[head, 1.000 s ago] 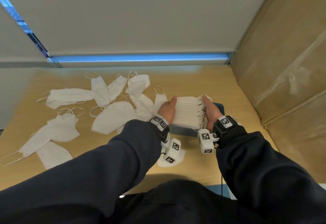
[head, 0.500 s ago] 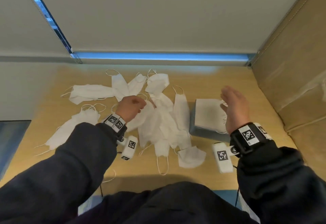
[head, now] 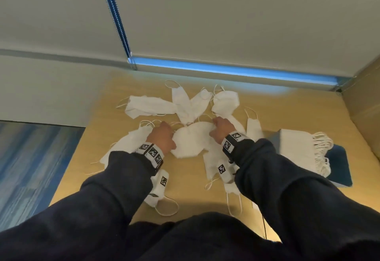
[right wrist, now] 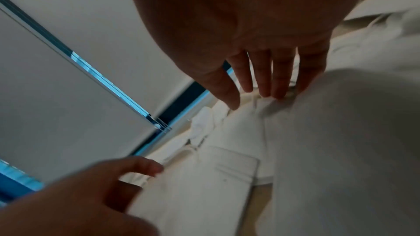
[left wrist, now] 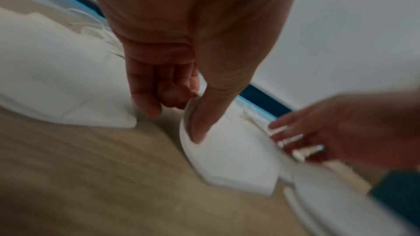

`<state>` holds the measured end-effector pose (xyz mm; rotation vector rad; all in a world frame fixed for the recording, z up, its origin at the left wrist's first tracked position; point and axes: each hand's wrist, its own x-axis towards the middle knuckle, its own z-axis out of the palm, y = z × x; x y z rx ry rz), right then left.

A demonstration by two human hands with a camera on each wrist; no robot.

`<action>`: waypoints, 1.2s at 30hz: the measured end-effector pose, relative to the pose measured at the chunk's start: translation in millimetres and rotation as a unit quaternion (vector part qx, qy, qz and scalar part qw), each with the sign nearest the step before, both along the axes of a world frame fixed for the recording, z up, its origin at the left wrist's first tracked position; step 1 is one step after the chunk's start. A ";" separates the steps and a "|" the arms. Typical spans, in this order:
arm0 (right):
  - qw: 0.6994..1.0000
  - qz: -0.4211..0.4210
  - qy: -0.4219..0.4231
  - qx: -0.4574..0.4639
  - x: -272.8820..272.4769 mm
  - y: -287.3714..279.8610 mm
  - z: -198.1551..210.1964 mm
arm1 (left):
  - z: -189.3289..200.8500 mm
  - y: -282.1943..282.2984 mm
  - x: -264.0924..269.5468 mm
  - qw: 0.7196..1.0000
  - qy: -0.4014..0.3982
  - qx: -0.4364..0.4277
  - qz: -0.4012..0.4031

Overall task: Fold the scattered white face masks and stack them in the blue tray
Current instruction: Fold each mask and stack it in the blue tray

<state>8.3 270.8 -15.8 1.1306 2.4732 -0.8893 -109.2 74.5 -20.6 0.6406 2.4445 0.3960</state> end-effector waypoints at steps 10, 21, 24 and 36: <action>0.968 -0.003 0.251 0.028 -8.7 -1.3 23.5 | 64.1 -95.5 -60.2 0.850 -0.180 0.395 0.300; 0.784 -0.199 0.355 -0.470 15.2 -53.0 63.4 | 100.3 -82.0 -17.3 0.811 0.042 0.544 0.208; 0.732 -0.282 0.367 -0.500 6.8 -65.3 55.6 | 92.3 -67.3 8.7 0.856 0.105 0.504 -0.050; 0.733 -0.211 0.373 -0.528 -1.3 -95.1 52.3 | 58.5 -59.6 -21.5 0.851 -0.280 0.423 0.134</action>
